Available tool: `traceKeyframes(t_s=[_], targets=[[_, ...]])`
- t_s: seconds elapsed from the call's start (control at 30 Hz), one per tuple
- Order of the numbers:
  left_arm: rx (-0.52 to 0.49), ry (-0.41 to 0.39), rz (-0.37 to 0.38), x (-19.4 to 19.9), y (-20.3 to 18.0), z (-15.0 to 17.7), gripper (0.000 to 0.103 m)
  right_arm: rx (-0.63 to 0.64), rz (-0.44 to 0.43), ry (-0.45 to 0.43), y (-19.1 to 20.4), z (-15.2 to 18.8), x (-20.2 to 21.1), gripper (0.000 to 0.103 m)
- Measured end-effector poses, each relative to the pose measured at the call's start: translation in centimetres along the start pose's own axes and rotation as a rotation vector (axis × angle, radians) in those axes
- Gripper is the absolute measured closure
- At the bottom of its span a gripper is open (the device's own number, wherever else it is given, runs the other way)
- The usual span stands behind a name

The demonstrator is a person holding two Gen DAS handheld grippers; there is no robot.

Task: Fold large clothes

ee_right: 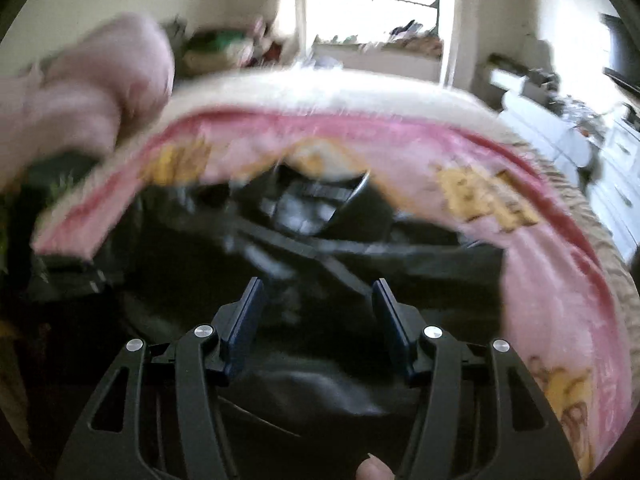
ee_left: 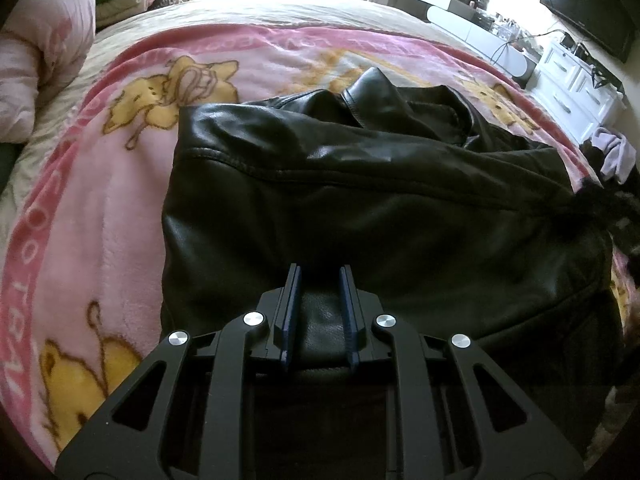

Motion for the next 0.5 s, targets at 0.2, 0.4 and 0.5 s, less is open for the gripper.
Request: traceKeyframes(t_s=[0.2, 0.4, 0.5], targets=[[-0.004, 0.001, -0.001, 0.0, -0.1, 0.1, 0.091, -0.049, -0.025, 0.173, -0.2, 2.6, -5.2, 0.048], [0.007, -0.004, 0.007, 0.7, -0.1, 0.1, 0.090, -0.112, -0.059, 0.106, -0.5, 3.1, -3.4, 0.047], [0.002, -0.029, 0.046, 2.3, -0.7, 0.0, 0.075, -0.137, -0.076, 0.060, -0.6, 3.2, -1.2, 0.047]])
Point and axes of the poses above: each gripper's, at about its wrist camera, not at the fingertips, and x roughly against the way its jaws point, y to its left, z to its underside, the point moved 2 cm from there along -x, roughly the way its jaws point, and after that the axes turned 14 degrees about x, right-handed, at the moved point
